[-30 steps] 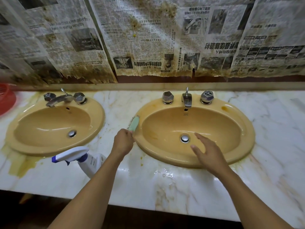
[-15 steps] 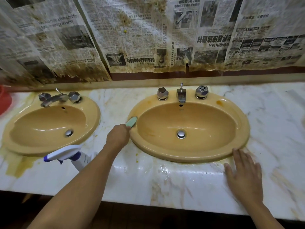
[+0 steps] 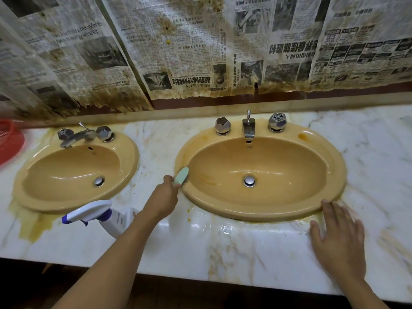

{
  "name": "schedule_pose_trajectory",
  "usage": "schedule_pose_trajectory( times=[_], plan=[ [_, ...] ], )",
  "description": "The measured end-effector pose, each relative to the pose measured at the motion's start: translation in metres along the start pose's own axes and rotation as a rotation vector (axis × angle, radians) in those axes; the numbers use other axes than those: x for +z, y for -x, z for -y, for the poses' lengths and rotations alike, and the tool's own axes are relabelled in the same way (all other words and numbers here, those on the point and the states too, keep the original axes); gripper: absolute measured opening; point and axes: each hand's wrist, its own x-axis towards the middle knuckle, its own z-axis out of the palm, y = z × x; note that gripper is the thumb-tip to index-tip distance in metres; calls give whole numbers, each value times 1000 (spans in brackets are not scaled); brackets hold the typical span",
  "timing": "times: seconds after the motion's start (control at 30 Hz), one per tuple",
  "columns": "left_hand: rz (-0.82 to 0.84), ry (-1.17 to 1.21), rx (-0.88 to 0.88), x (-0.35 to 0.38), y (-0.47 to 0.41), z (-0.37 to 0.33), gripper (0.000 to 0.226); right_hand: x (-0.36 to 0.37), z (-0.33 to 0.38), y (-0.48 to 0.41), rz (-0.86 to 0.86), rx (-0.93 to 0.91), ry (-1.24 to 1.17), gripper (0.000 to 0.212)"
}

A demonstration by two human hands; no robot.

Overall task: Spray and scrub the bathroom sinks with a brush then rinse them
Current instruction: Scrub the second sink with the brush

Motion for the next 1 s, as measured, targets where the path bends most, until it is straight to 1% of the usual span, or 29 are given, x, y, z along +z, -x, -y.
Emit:
schedule_pose_trajectory(
  times=[0.1, 0.17, 0.27, 0.33, 0.43, 0.5, 0.57, 0.67, 0.77, 0.87, 0.93, 1.0],
  plan=[
    [-50, 29, 2, -1, -2, 9, 32, -1, 0, 0, 5, 7, 1, 70],
    [-31, 25, 54, 0, -1, 6, 35, -1, 1, 1, 4, 9, 2, 70],
    [-7, -44, 131, 4, 4, -3, 37, 0, 0, 1, 10, 15, 3, 70],
    [-78, -48, 124, 2, 1, -3, 40, 1, -1, 0, 19, 19, 11, 69],
    [-194, -12, 62, -8, -10, 4, 38, 1, -1, 0, 24, 21, 17, 69],
    [-169, -41, 67, -8, -9, 6, 32, 1, 0, 0, 21, 23, 16, 69],
    [-103, -82, 115, -6, -2, 3, 27, 1, 0, 0, 23, 25, 13, 69],
    [-19, -215, 181, -9, 3, -3, 23, 0, 0, 0, 23, 31, 14, 69],
    [-67, -307, 115, -20, -12, -12, 22, -1, 0, 0, 28, 29, 20, 69],
    [-126, -261, 3, -26, -32, -17, 23, -2, 1, -1, 28, 32, 15, 68],
    [-93, -221, -36, -27, -41, -21, 24, -2, 2, 0, 28, 32, 11, 68],
    [-40, -250, -30, -29, -48, -23, 24, -2, 2, 0, 22, 30, 5, 68]
  ],
)
